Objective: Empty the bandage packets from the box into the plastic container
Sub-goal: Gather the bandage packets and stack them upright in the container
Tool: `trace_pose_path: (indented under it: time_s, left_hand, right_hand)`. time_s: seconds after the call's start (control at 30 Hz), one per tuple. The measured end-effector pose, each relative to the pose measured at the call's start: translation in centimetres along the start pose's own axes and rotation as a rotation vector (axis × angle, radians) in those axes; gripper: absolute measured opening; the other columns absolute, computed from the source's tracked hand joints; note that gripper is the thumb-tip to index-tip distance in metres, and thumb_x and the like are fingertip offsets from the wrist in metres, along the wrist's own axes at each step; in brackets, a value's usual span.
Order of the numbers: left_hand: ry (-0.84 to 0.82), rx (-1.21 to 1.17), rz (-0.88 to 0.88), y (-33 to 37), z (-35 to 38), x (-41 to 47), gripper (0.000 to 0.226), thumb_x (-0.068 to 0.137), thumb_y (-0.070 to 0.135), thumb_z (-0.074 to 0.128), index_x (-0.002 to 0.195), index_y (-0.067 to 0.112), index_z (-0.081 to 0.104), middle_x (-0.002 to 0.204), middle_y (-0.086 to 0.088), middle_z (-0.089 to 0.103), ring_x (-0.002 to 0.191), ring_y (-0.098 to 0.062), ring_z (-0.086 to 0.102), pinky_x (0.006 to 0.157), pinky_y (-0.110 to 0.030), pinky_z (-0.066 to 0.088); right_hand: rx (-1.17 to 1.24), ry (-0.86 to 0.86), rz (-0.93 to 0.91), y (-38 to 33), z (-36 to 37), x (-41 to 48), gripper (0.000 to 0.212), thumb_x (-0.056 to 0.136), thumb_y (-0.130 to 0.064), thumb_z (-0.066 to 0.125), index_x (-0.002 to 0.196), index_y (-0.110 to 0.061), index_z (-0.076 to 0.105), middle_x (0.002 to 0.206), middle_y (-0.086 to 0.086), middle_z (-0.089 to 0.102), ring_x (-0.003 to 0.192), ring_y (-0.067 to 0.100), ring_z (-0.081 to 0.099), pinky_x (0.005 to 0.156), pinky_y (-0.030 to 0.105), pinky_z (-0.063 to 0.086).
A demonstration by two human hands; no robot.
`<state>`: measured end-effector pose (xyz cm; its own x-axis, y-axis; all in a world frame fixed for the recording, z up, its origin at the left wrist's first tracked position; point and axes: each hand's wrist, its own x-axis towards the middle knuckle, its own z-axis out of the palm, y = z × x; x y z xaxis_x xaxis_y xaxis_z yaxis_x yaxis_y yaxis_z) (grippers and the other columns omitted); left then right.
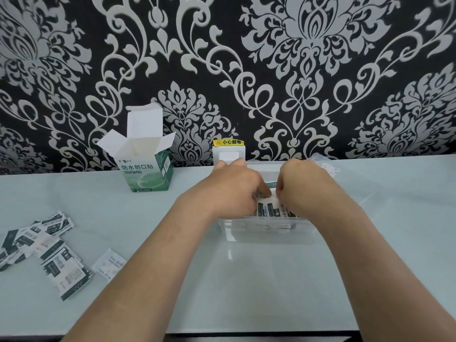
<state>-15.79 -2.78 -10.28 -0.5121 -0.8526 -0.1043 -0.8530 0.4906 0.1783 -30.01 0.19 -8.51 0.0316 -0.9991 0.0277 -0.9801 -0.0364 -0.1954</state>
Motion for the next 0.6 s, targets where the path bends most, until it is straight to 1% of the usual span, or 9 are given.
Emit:
trace_pose_path:
  time_s: [0.07,0.13,0.17,0.23,0.27,0.37,0.47,0.53,0.6]
  left_hand:
    - [0.031,-0.044,-0.020,-0.1,0.1,-0.1,0.050,0.079,0.020,0.048,0.116,0.053,0.058,0.110,0.011,0.055,0.107,-0.027,0.041,0.094,-0.038,0.037]
    - [0.146,-0.142,-0.022,0.1,-0.7,-0.7,0.048,0.082,0.016,0.048,0.114,0.048,0.062,0.104,0.007,0.052,0.107,-0.021,0.044,0.097,-0.038,0.038]
    - [0.236,-0.190,-0.018,0.2,-1.3,-1.3,0.045,0.083,0.013,0.048,0.112,0.044,0.065,0.102,0.008,0.053,0.105,-0.015,0.046,0.097,-0.032,0.038]
    - [0.397,-0.282,-0.046,0.1,-2.7,-2.7,0.040,0.086,0.007,0.048,0.107,0.032,0.072,0.097,0.012,0.061,0.097,-0.003,0.050,0.091,-0.019,0.039]
    - [0.458,-0.329,-0.079,-0.3,-3.3,-3.5,0.038,0.086,0.005,0.049,0.103,0.028,0.074,0.095,0.014,0.066,0.094,-0.001,0.054,0.090,-0.018,0.041]
    - [0.581,-0.412,-0.217,-2.5,-3.7,-5.8,0.033,0.085,0.007,0.052,0.088,0.028,0.076,0.090,0.013,0.073,0.088,-0.006,0.065,0.087,-0.027,0.051]
    - [0.560,-0.372,-0.376,-5.1,-3.1,-8.2,0.031,0.084,0.009,0.052,0.079,0.031,0.074,0.085,0.009,0.072,0.073,-0.010,0.062,0.075,-0.029,0.053]
    - [0.526,-0.286,-0.448,-7.0,-2.7,-10.1,0.030,0.083,0.010,0.052,0.078,0.032,0.072,0.084,0.008,0.071,0.076,-0.016,0.064,0.074,-0.033,0.053]
    - [0.488,-0.202,-0.524,-8.6,-2.6,-11.7,0.027,0.082,0.013,0.053,0.081,0.034,0.070,0.088,0.009,0.069,0.082,-0.020,0.063,0.076,-0.034,0.052]
  right_hand:
    - [0.035,0.008,0.007,0.1,0.1,0.2,0.005,0.085,-0.009,0.057,0.085,-0.012,0.061,0.077,0.004,0.055,0.074,0.024,0.053,0.061,0.029,0.040]
    - [0.127,0.082,0.003,0.0,-0.1,0.3,0.011,0.084,-0.008,0.058,0.088,-0.011,0.067,0.076,0.005,0.060,0.073,0.025,0.056,0.060,0.030,0.044]
    - [0.183,0.130,-0.005,-0.3,-0.3,0.4,0.015,0.085,-0.007,0.057,0.090,-0.012,0.070,0.077,0.005,0.063,0.073,0.025,0.059,0.062,0.031,0.048]
    - [0.277,0.210,-0.044,-1.2,-0.5,0.3,0.019,0.086,-0.008,0.056,0.089,-0.014,0.073,0.079,0.006,0.068,0.072,0.025,0.061,0.067,0.033,0.053]
    - [0.317,0.234,-0.071,-1.9,-0.5,0.2,0.019,0.087,-0.009,0.055,0.087,-0.012,0.074,0.077,0.008,0.069,0.070,0.026,0.061,0.068,0.035,0.054]
    - [0.427,0.252,-0.162,-4.3,-0.5,-0.2,0.020,0.089,-0.011,0.055,0.083,-0.006,0.073,0.075,0.014,0.070,0.072,0.030,0.062,0.071,0.039,0.054]
    - [0.525,0.175,-0.259,-7.5,-0.3,-1.3,0.020,0.091,-0.012,0.056,0.085,-0.013,0.075,0.079,0.005,0.071,0.076,0.023,0.064,0.073,0.034,0.053]
    - [0.550,0.098,-0.344,-10.0,0.2,-2.1,0.019,0.090,-0.015,0.057,0.090,-0.020,0.075,0.081,-0.001,0.071,0.077,0.018,0.063,0.073,0.030,0.052]
    - [0.544,-0.028,-0.415,-11.8,0.9,-2.6,0.018,0.088,-0.022,0.060,0.101,-0.025,0.072,0.087,-0.005,0.070,0.078,0.014,0.060,0.074,0.028,0.051]
